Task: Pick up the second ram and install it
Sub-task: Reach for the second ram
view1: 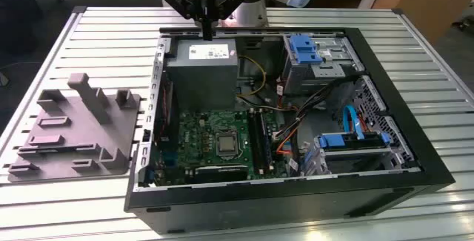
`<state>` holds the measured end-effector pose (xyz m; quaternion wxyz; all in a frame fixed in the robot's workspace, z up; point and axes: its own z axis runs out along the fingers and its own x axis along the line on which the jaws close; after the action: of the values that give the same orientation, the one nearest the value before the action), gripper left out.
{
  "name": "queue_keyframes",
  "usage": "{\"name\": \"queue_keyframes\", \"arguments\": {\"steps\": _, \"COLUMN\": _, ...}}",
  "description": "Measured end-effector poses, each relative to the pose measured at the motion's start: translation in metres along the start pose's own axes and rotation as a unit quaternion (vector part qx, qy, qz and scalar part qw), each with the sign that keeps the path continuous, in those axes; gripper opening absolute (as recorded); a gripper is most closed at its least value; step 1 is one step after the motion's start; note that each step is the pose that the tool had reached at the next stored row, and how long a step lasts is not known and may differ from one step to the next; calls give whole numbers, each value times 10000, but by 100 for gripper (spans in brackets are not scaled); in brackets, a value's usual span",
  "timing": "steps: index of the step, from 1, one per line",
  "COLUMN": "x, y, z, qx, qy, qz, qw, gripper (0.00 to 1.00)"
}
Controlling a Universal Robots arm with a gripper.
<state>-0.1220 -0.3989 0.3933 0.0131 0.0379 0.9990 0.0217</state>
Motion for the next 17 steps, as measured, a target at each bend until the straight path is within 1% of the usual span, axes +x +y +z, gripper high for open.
{"name": "queue_keyframes", "arguments": {"steps": 17, "x": 7, "y": -2, "z": -1, "qx": -3, "qy": 0, "qz": 0, "qw": 10000, "gripper": 10}}
